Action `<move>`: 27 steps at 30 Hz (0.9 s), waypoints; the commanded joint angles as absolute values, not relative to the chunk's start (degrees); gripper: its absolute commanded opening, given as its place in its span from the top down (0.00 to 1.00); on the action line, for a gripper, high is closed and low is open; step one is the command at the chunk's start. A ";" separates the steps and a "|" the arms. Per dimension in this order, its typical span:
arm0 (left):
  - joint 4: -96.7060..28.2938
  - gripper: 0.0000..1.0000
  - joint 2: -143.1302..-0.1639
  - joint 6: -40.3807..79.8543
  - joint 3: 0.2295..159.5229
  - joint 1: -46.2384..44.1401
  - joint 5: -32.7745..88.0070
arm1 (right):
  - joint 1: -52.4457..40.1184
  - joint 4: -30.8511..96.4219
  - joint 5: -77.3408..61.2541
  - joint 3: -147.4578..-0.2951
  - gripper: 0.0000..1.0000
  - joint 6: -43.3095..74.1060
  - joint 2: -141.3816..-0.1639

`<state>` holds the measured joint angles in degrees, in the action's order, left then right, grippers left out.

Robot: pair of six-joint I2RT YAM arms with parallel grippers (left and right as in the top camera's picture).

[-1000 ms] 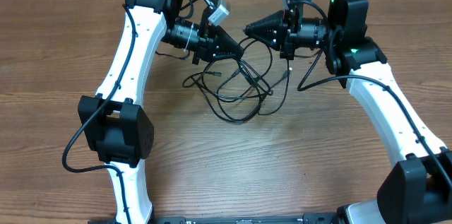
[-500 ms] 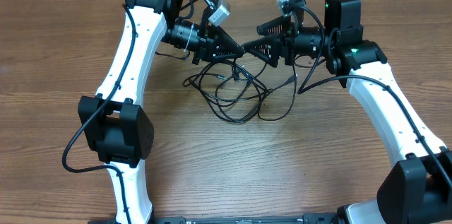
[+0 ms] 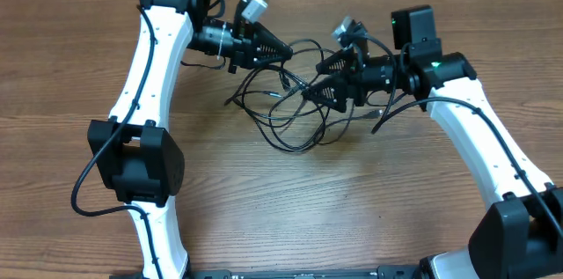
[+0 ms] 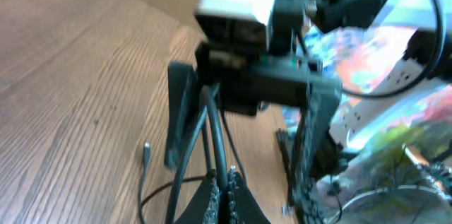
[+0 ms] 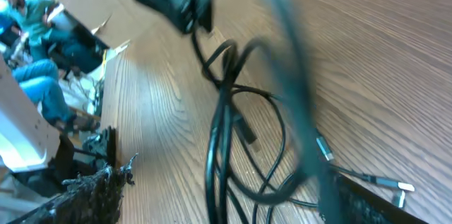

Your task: Untangle cables

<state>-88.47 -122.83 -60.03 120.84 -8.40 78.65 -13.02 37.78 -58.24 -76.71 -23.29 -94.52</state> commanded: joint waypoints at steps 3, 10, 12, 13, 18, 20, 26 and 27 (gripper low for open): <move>-88.25 0.96 -122.80 -60.14 121.60 -8.38 86.89 | -16.05 37.63 -53.54 -77.25 0.21 -26.48 -94.32; -88.68 0.96 -122.78 -59.44 121.60 -8.43 86.87 | -16.45 35.05 -53.39 -77.25 0.67 -26.09 -94.32; -88.62 0.96 -122.78 -59.11 121.60 -8.43 87.11 | -16.45 34.81 -53.39 -77.25 0.80 -25.54 -94.32; -88.62 0.96 -122.80 -59.11 121.60 -8.43 87.42 | -16.45 34.98 -53.39 -77.25 0.88 -25.54 -94.32; -87.90 0.96 -122.80 -59.11 121.60 -8.32 90.56 | -16.45 36.12 -53.36 -77.23 0.96 -25.58 -94.32; -87.83 0.96 -122.80 -59.09 121.60 -8.32 90.56 | -16.45 36.64 -53.36 -77.23 0.96 -25.58 -94.32; -87.74 0.96 -122.80 -59.11 121.60 -8.32 90.56 | -16.45 36.91 -53.41 -77.21 0.96 -25.36 -94.32; -87.44 0.95 -122.78 -59.11 121.60 -8.32 90.56 | -16.45 37.19 -53.41 -77.21 0.96 -25.39 -94.32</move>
<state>-88.05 -122.83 -58.15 120.84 -8.25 85.84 -16.27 36.82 -53.58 -76.71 -25.52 -94.52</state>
